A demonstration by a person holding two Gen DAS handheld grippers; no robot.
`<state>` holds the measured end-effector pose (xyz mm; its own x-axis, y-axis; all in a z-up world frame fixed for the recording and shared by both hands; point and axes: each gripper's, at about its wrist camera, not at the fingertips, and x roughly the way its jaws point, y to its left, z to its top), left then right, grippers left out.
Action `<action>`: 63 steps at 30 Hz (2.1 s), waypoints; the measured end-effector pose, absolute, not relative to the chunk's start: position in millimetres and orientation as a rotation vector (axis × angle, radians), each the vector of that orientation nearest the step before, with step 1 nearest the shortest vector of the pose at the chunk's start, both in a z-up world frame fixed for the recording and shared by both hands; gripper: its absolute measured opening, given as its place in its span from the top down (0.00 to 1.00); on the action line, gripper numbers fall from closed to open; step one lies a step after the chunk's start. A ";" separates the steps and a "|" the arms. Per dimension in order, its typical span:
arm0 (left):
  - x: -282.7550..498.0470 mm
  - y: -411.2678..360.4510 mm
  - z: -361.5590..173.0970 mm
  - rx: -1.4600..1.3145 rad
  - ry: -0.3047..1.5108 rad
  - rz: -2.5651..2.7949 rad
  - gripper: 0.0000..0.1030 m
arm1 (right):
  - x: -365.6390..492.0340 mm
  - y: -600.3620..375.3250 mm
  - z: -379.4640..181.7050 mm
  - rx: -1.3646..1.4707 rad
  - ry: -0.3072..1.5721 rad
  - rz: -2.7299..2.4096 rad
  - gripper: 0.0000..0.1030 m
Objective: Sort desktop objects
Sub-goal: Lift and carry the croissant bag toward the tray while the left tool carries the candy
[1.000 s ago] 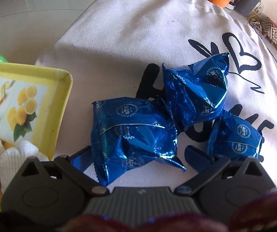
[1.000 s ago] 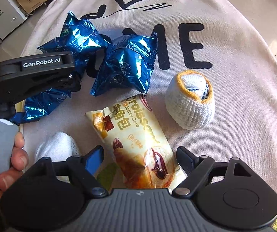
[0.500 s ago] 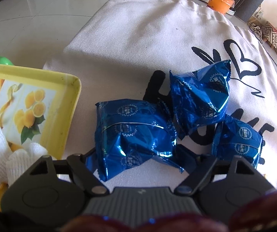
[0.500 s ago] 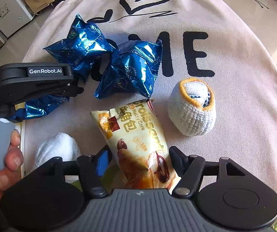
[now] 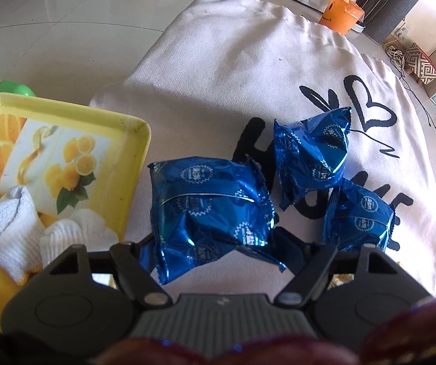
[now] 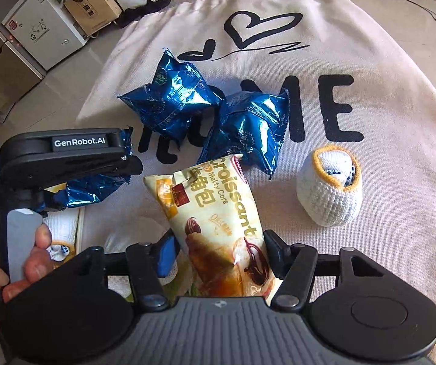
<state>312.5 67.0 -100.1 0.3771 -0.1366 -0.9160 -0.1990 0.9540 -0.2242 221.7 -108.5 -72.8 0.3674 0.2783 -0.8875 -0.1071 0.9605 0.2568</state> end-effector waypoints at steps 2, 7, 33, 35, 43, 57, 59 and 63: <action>308.9 68.3 -96.1 -0.319 1.185 0.039 0.25 | 221.4 -109.7 -71.8 0.175 1.170 0.244 0.42; 302.0 70.4 -84.8 -0.305 1.165 0.031 0.25 | 221.5 -108.6 -68.3 0.176 1.152 0.255 0.42; 283.3 125.0 -44.7 -0.307 1.067 0.106 0.25 | 209.7 -44.3 -46.0 0.090 1.036 0.438 0.42; 282.7 129.3 -42.9 -0.309 1.061 0.112 0.25 | 210.2 -39.4 -45.6 0.088 1.032 0.449 0.42; 282.7 158.7 -28.9 -0.351 1.027 0.130 0.25 | 207.2 -16.9 -39.8 0.076 1.001 0.505 0.42; 282.2 237.4 -9.3 -0.472 0.961 0.252 0.25 | 193.3 28.0 -38.6 0.098 0.985 0.689 0.42; 282.5 245.2 -8.5 -0.475 0.958 0.271 0.25 | 189.5 38.5 -39.2 0.099 0.986 0.727 0.42; 283.5 257.4 -11.6 -0.489 0.966 0.304 0.25 | 180.8 57.3 -41.1 0.087 0.982 0.801 0.42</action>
<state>283.5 257.4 -11.6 0.5388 0.0311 -0.8419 -0.4560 0.8511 -0.2603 180.8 57.3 -41.1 0.2992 0.6397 -0.7080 -0.5651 0.7167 0.4087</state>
